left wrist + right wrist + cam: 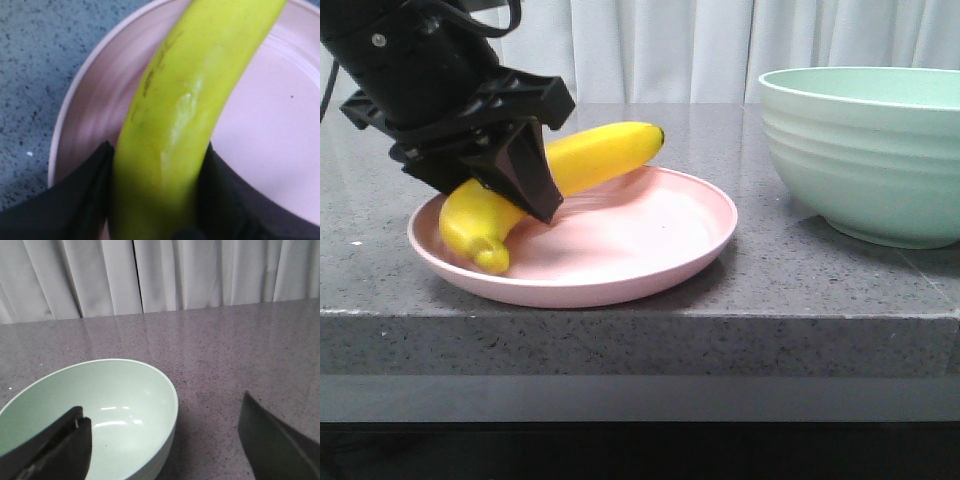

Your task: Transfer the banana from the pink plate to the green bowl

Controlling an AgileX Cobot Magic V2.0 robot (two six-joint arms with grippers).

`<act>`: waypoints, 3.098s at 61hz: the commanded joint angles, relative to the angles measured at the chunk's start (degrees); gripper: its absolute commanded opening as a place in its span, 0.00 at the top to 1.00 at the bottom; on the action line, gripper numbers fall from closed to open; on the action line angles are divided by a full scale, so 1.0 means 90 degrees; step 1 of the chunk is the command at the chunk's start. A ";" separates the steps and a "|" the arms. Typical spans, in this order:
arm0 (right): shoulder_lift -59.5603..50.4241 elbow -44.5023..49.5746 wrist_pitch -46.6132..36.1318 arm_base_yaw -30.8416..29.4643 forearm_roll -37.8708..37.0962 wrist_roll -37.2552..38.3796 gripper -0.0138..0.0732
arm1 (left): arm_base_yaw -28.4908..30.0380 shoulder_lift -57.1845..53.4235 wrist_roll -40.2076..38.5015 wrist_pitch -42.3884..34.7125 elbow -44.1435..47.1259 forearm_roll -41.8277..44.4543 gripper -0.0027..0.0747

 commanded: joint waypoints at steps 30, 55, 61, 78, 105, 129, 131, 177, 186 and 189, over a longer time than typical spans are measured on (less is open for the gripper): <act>0.1560 -0.0946 0.0006 0.2309 0.5813 -0.1542 0.14 | -0.0800 -0.2255 -0.0008 -0.0882 -0.0297 -0.0045 0.89; 0.3748 -0.2463 0.0086 0.3765 0.8070 -0.3916 0.14 | -0.0800 -0.2255 -0.0008 -0.0868 -0.0285 -0.0045 0.89; 0.4270 -0.2912 0.0329 0.3765 0.8149 -0.3940 0.14 | -0.0800 -0.2255 -0.0008 -0.0857 -0.0285 -0.0045 0.89; 0.5272 -0.3659 0.0755 0.3765 0.8800 -0.4518 0.14 | -0.0800 -0.2255 -0.0008 -0.0857 -0.0285 -0.0045 0.89; 0.5811 -0.3931 0.0876 0.3754 0.9507 -0.5077 0.55 | -0.0800 -0.2255 -0.0008 -0.0811 -0.0285 -0.0045 0.89; 0.5811 -0.3938 0.0694 0.3439 0.9499 -0.5302 0.78 | -0.0800 -0.2255 -0.0008 -0.0698 -0.0276 -0.0045 0.32; 0.5811 -0.3938 0.0765 0.3345 0.9499 -0.5302 0.78 | -0.0800 -0.2255 -0.0008 -0.0698 -0.0276 -0.0045 0.21; 0.5811 -0.4728 0.3224 0.0117 0.4652 -0.5830 0.78 | -0.0800 -0.2255 -0.0008 -0.0698 -0.0276 -0.0045 0.12; 0.5878 -0.4728 0.2984 0.0122 0.4276 -0.5830 0.78 | -0.0800 -0.2255 -0.0008 -0.0698 -0.0276 -0.0045 0.12; 0.5942 -0.4728 0.3027 0.0122 0.4228 -0.5830 0.78 | -0.0800 -0.2255 -0.0008 -0.0698 -0.0276 -0.0045 0.12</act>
